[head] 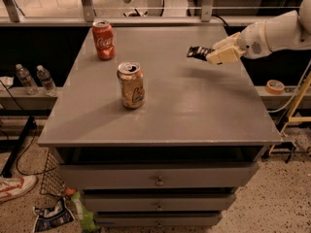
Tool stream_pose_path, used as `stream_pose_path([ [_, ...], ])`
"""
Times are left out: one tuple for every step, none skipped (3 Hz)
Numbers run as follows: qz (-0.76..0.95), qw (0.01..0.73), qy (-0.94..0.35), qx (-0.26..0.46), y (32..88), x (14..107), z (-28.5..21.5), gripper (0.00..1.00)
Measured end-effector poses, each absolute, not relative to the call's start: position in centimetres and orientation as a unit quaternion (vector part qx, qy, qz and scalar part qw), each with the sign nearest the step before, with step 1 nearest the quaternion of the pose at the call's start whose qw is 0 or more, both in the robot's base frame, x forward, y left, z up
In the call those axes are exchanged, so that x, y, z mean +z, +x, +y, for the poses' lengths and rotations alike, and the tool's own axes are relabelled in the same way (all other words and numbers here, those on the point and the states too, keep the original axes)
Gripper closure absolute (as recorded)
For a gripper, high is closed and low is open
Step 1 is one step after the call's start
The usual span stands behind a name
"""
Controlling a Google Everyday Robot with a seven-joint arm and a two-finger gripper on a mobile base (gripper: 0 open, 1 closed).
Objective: Move rxbar chocolate near orange can
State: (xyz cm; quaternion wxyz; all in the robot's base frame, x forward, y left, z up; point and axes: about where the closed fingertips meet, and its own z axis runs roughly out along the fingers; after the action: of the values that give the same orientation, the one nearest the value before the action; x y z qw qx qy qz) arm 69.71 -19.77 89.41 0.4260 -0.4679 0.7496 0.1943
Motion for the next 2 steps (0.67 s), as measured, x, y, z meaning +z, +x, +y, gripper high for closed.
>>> stream_pose_path([
  [0.750,0.426,-0.468,0.194,69.7,89.4,-19.8,1.00],
  [0.744,0.425,-0.475,0.199,69.0,88.9,-17.4,1.00],
])
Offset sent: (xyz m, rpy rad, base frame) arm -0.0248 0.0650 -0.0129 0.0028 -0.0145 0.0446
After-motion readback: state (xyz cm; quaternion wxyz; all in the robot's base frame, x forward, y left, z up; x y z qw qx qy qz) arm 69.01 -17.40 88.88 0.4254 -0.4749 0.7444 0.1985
